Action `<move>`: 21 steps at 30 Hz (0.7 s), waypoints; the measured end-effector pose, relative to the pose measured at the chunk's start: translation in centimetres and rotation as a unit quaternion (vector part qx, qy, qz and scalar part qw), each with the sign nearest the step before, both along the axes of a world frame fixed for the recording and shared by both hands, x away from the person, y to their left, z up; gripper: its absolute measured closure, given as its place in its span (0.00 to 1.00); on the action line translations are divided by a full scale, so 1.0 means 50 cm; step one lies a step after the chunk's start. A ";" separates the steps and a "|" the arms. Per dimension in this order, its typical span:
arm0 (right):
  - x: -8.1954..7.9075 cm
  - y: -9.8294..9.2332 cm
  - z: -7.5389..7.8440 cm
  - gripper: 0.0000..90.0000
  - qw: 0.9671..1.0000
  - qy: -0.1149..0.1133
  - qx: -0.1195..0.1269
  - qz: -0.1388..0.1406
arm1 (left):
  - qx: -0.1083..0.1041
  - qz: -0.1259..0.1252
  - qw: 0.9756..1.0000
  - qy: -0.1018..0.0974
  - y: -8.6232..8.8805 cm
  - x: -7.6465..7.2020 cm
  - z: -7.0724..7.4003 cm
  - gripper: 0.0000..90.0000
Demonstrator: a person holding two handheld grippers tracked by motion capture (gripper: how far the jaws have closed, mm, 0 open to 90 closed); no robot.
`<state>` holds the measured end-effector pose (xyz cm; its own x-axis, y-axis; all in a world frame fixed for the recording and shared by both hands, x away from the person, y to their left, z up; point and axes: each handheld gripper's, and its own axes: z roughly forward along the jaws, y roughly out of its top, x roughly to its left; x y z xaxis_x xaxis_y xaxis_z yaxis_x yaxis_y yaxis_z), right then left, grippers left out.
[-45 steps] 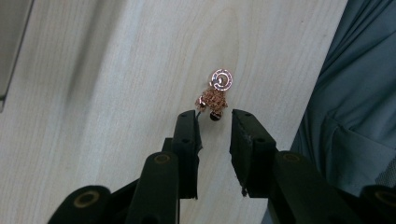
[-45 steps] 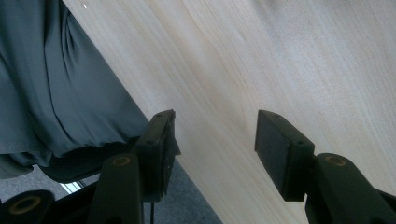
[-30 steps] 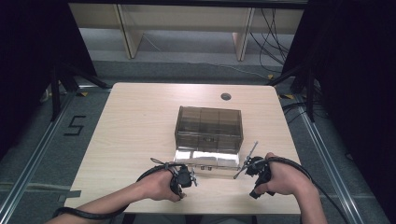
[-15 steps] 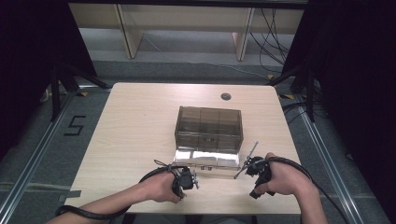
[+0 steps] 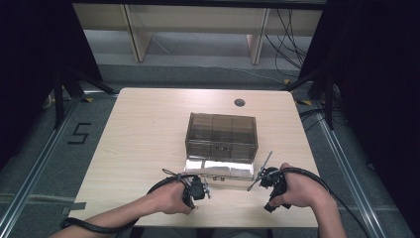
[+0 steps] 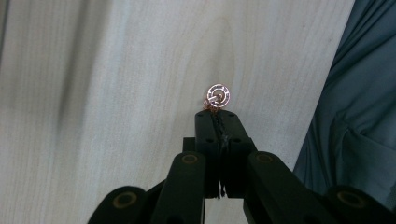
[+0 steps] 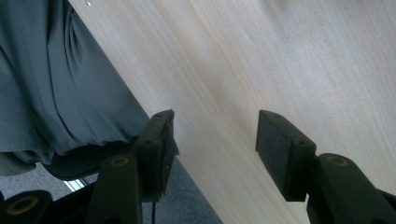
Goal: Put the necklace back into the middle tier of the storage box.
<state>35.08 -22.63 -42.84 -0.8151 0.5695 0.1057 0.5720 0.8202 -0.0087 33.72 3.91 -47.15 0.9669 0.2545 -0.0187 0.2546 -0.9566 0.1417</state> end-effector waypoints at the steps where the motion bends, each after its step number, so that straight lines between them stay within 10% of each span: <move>1: 0.000 0.000 0.000 0.53 1.000 0.000 0.000 0.000 | -0.001 0.000 1.000 -0.002 0.001 0.001 0.002 0.97; 21: -0.001 0.004 -0.011 0.52 1.000 0.009 -0.007 -0.008 | -0.019 0.036 0.999 0.008 0.030 0.022 0.058 0.99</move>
